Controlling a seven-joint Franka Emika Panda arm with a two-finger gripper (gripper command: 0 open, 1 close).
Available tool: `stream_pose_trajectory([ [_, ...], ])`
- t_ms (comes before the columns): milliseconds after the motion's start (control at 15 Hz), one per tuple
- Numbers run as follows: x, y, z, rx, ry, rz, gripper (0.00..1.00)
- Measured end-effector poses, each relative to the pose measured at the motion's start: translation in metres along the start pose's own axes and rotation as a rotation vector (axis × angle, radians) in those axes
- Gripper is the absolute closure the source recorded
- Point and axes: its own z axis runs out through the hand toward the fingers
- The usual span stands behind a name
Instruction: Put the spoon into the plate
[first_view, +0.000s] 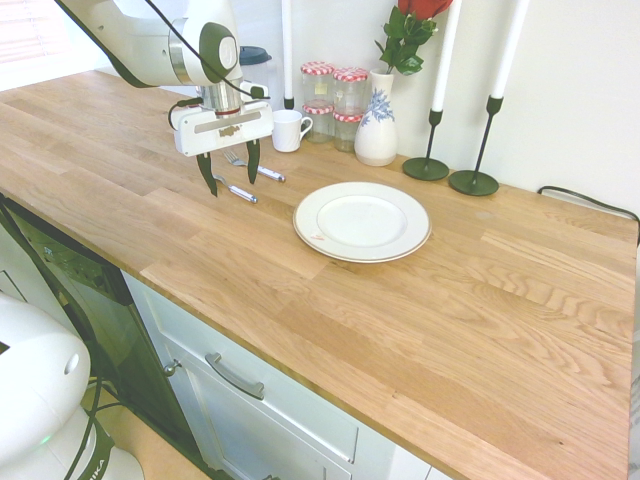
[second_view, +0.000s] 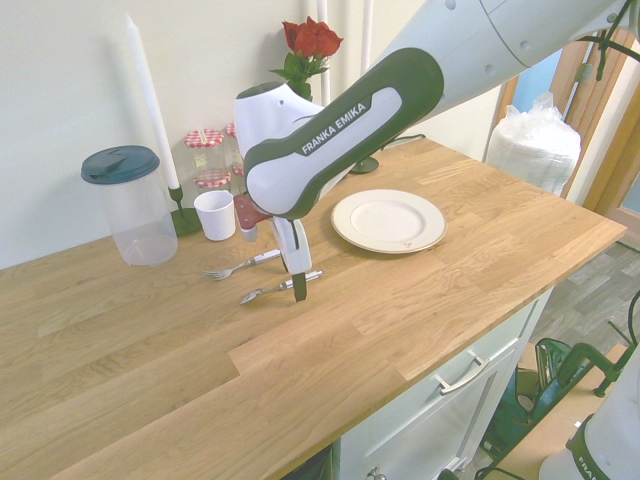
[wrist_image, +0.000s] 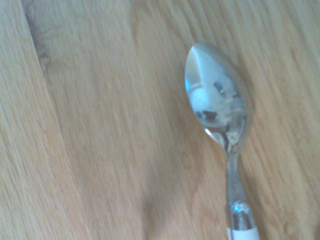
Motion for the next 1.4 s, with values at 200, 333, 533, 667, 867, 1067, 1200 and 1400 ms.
stream_pose_trajectory([
  [200,-0.004,0.001,0.003,0.004,0.008,0.006,1.00],
  [333,-0.004,0.001,0.003,0.005,0.008,0.006,1.00],
  [533,-0.005,0.001,0.003,0.006,0.008,0.003,1.00],
  [667,-0.005,0.001,0.003,0.007,0.007,0.003,1.00],
  [867,-0.008,0.001,0.003,0.006,0.005,0.000,1.00],
  [1067,-0.015,-0.001,0.004,0.003,0.010,-0.005,1.00],
  [1200,-0.020,-0.002,0.005,0.000,0.026,-0.011,1.00],
  [1400,-0.030,-0.003,0.006,-0.005,0.041,-0.015,1.00],
])
